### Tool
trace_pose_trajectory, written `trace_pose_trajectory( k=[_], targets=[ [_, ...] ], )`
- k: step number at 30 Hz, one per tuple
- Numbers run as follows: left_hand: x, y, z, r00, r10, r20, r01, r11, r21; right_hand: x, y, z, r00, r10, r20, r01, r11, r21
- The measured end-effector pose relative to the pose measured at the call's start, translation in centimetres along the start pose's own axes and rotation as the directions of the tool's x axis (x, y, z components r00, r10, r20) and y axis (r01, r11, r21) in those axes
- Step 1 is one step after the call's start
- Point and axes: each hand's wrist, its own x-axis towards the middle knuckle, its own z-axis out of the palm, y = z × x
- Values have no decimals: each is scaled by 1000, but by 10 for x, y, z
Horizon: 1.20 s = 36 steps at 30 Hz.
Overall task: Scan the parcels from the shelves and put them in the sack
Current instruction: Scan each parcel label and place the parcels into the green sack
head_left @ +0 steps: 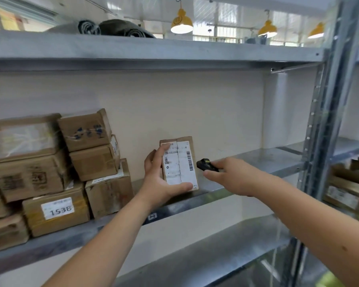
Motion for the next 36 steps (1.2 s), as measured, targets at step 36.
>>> trace_pose_trajectory(
  k=[36],
  targets=[
    [-29, -14, 11, 944, 330, 19, -328, 926, 185, -215, -51, 17, 965, 259, 38, -220, 881, -419]
  ],
)
